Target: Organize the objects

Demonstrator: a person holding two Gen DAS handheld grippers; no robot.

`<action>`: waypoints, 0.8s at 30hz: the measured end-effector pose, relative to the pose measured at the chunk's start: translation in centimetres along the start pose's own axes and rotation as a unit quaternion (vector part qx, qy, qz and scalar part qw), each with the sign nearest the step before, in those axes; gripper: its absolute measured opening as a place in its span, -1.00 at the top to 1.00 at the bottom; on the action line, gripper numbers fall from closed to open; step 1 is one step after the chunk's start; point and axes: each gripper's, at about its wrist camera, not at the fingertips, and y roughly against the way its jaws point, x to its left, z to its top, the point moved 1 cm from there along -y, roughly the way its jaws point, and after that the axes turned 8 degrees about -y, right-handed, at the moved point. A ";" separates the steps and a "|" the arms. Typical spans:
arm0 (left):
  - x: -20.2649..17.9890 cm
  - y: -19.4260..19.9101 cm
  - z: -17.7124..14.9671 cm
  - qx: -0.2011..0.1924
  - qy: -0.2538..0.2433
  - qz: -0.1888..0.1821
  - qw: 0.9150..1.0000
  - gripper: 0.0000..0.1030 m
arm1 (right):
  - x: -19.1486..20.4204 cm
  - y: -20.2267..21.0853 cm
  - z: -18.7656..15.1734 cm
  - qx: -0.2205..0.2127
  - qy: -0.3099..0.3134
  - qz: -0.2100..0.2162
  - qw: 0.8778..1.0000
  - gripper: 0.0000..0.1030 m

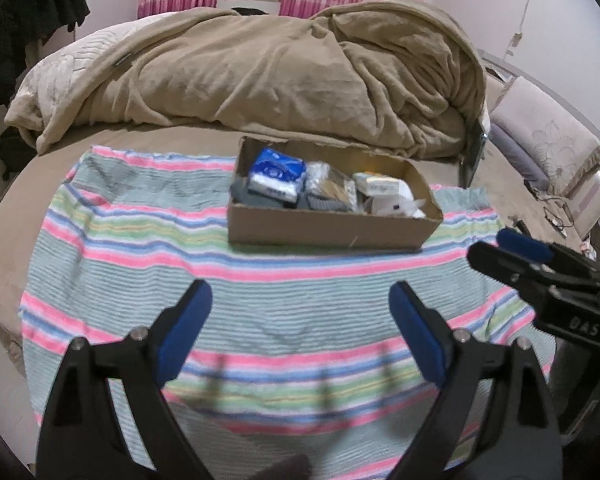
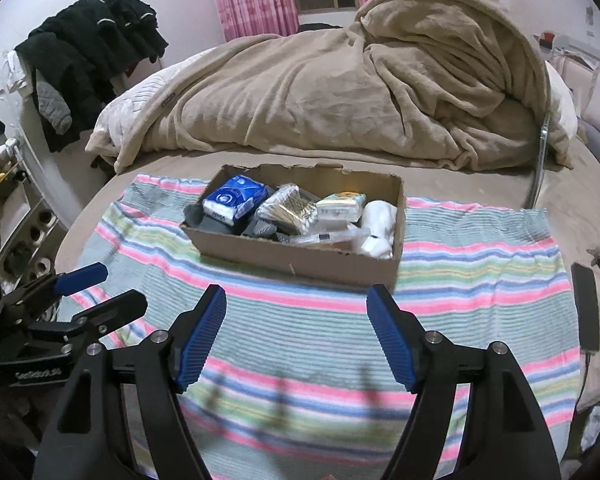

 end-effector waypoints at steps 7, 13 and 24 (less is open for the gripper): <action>-0.5 1.2 -1.5 0.006 -0.005 0.019 1.000 -0.77 | -0.2 1.5 -1.5 -0.005 -0.001 -0.005 1.000 -0.48; -1.1 1.9 -2.2 0.002 -0.023 0.025 0.999 -0.84 | -0.3 1.7 -2.4 0.000 -0.005 -0.005 1.000 -0.48; -1.1 1.6 -2.2 0.002 -0.023 0.024 0.999 -0.85 | -0.6 1.0 -2.4 0.008 -0.008 -0.004 1.000 -0.48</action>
